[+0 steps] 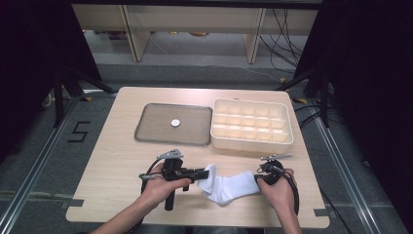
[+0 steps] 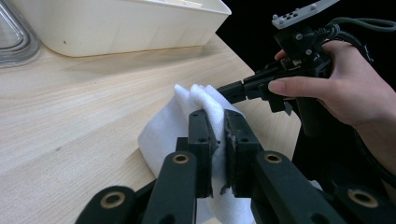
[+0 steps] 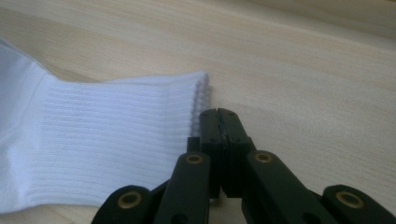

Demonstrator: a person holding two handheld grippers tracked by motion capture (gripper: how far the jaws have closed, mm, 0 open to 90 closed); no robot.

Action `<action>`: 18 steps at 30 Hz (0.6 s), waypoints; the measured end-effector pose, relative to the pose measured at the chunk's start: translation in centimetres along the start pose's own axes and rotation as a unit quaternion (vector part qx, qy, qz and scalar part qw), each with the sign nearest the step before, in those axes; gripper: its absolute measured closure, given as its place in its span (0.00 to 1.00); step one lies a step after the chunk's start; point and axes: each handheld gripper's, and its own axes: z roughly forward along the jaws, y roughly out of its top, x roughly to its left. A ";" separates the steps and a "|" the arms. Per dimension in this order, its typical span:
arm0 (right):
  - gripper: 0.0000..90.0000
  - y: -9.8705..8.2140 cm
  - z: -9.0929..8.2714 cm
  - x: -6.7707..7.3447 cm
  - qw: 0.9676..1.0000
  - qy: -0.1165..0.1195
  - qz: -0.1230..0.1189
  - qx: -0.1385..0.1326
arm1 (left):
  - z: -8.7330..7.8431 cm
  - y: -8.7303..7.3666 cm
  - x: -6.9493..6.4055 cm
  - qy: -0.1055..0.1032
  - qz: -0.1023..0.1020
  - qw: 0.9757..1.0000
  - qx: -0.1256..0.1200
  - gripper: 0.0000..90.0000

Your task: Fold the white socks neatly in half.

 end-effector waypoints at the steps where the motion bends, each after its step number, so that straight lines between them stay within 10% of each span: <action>1: 1.00 0.0 0.0 0.0 1.000 0.000 0.000 0.000 | 0.0 0.0 0.0 0.000 0.000 1.000 0.000 0.91; 18: 1.00 0.0 0.4 1.1 1.000 0.008 -0.010 0.001 | 0.6 -0.1 -0.1 -0.005 0.007 1.000 0.002 0.91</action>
